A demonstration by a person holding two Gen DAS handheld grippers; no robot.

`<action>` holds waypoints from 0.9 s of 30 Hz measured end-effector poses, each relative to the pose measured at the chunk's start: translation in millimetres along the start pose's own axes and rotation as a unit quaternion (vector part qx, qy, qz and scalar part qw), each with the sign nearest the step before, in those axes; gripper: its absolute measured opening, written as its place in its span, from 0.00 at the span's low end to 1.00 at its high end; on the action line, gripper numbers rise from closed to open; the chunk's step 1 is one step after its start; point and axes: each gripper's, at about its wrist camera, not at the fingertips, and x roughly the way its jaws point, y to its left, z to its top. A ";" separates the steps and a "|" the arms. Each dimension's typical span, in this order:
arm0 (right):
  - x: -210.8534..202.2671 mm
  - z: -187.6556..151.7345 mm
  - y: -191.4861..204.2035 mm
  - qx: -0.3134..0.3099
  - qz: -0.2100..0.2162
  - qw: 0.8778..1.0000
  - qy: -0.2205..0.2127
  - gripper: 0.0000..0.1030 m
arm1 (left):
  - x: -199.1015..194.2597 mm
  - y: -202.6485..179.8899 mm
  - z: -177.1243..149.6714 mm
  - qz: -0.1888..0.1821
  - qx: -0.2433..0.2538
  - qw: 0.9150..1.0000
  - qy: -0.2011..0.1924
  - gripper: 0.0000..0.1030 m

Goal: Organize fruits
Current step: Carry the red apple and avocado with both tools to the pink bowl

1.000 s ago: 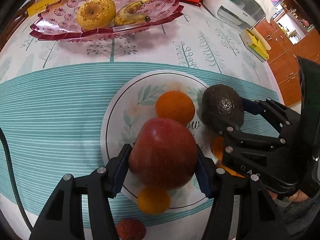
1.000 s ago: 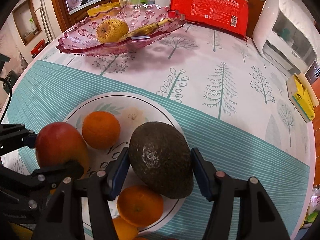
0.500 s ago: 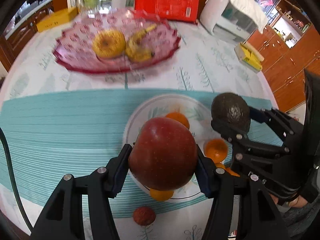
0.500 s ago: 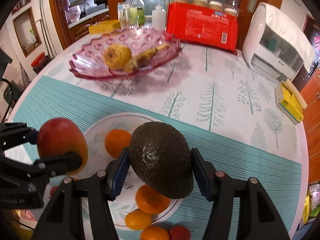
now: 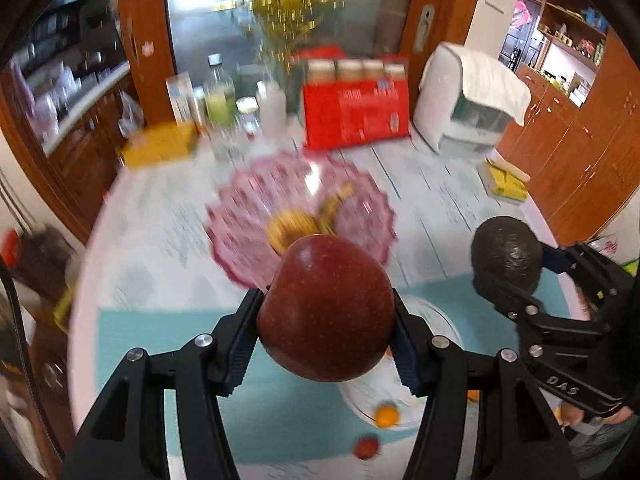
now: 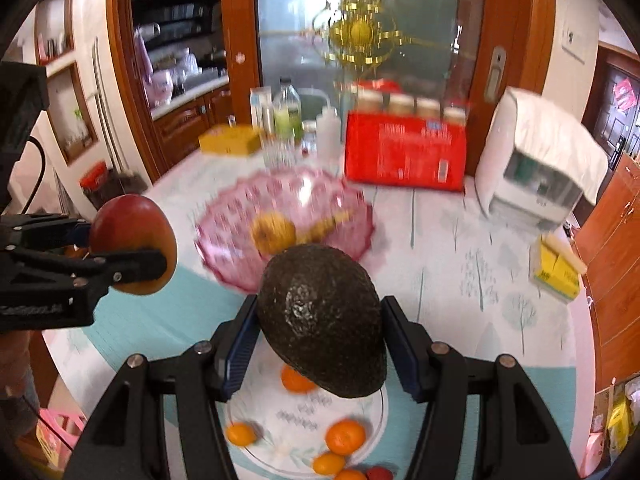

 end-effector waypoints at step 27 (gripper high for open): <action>183.5 46.2 38.7 0.093 -0.008 0.989 0.119 0.59 | 206.7 75.6 110.4 0.036 0.165 0.982 0.079 0.56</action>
